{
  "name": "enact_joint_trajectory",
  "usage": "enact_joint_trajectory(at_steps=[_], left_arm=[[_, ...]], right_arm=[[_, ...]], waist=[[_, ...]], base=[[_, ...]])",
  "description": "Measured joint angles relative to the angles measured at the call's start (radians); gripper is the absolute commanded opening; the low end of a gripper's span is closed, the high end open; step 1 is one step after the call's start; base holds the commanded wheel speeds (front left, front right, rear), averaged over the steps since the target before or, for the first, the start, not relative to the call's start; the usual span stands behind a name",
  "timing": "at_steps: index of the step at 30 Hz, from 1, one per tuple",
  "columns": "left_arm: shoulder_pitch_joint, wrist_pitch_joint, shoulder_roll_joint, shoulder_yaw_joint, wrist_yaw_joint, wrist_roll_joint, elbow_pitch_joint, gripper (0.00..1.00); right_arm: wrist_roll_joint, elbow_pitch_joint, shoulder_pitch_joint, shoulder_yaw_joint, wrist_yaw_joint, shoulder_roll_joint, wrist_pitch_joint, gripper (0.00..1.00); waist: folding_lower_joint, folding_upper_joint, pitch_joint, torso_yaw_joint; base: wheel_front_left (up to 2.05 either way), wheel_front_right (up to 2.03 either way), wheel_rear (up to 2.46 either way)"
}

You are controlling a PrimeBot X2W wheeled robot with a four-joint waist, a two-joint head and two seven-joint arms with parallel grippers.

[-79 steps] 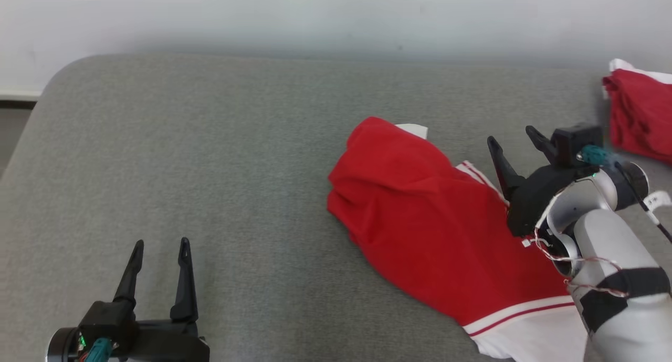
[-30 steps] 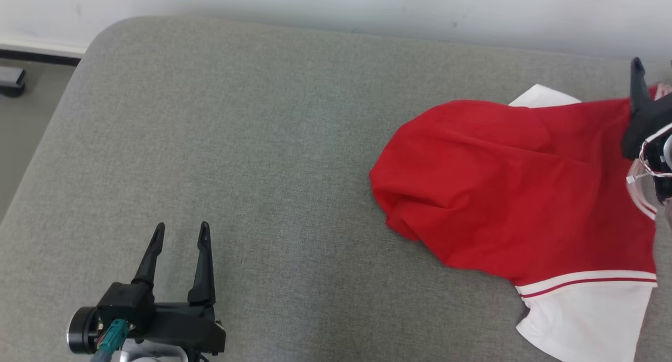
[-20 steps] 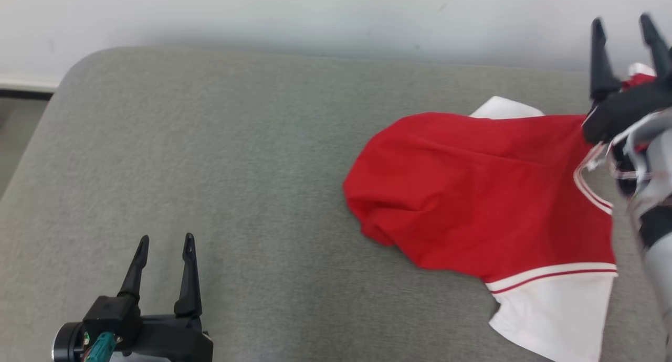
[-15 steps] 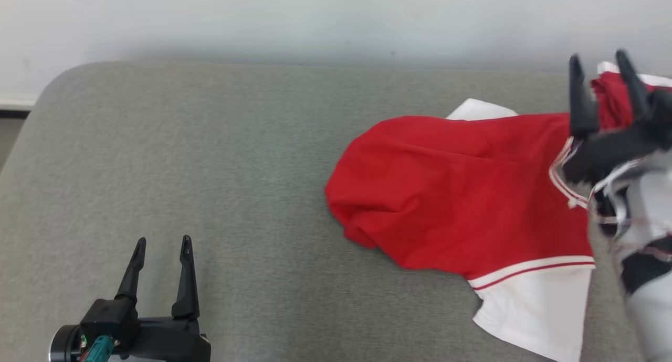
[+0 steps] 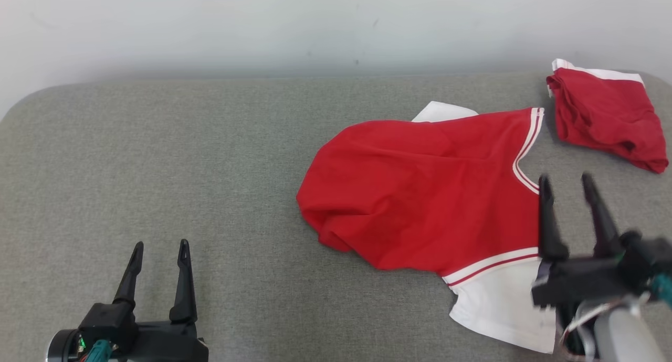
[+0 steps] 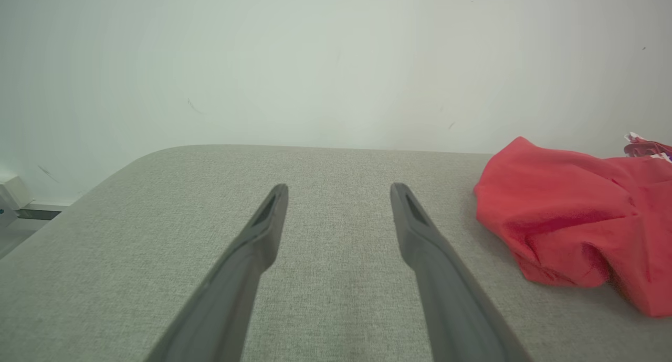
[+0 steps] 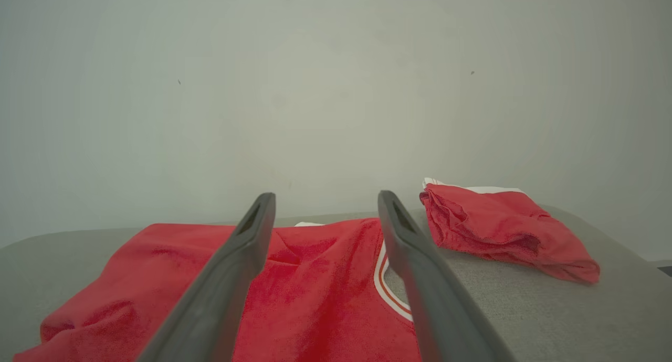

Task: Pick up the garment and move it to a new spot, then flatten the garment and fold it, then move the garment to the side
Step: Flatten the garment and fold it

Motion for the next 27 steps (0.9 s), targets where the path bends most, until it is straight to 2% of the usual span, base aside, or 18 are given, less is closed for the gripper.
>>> enact_joint_trajectory(at_steps=[4, 9, 18, 27], left_arm=[[0.002, 0.0, 0.005, 0.003, -0.001, 0.001, 0.003, 1.0], [-0.026, 0.012, 0.016, -0.039, -0.021, 0.003, 0.055, 1.0], [-0.113, 0.026, 0.024, -0.153, -0.053, -0.003, 0.216, 1.0], [-0.18, 0.012, 0.031, -0.253, -0.059, -0.023, 0.337, 1.0]], right_arm=[[-0.013, -0.044, 0.08, -0.005, 0.0, 0.055, 0.0, 1.0], [-0.026, -0.059, 0.094, 0.001, 0.0, 0.086, 0.0, 1.0], [-0.026, -0.061, 0.084, 0.008, 0.0, 0.113, 0.0, 1.0], [-0.026, -0.068, 0.085, -0.003, 0.0, 0.13, 0.0, 1.0]], waist=[[0.0, 0.0, -0.001, -0.013], [0.0, 0.0001, 0.009, -0.053], [0.0001, 0.0001, 0.037, -0.154], [0.0002, 0.0002, 0.079, -0.249]], base=[[0.0, 0.0, 0.0], [0.0, 0.0, 0.0], [0.0, 0.0, 0.0], [0.0, 0.0, 0.0]])
